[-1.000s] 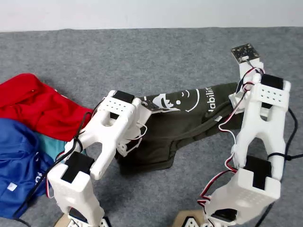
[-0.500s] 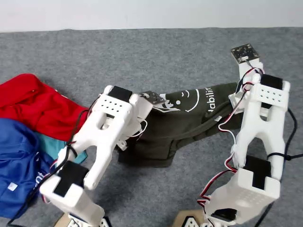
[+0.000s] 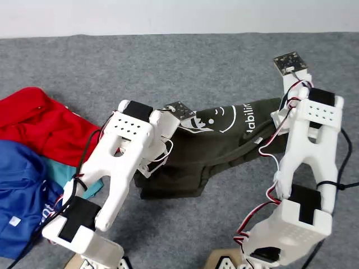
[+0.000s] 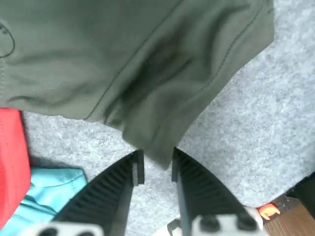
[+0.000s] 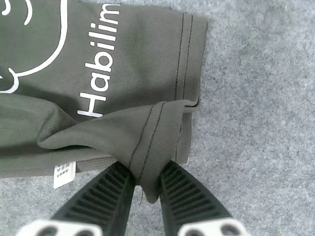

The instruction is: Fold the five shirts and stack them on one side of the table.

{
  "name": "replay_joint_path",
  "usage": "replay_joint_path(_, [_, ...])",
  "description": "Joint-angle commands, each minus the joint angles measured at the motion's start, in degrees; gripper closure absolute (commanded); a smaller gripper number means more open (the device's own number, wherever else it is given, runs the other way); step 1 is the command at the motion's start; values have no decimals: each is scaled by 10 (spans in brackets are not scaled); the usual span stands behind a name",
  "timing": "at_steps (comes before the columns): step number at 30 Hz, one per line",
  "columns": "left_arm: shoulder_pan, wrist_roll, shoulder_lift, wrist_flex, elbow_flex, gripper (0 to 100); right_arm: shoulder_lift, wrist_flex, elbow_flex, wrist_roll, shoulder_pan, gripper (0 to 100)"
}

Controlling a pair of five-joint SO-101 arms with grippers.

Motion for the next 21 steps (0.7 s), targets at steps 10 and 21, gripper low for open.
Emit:
replay_joint_path(10, [2,0,-25,18,5,908,-5,2,-8,4,0,988])
replay_joint_path(21, [0,-4,-24,17,49,825,-5,2,-8,4,0,988])
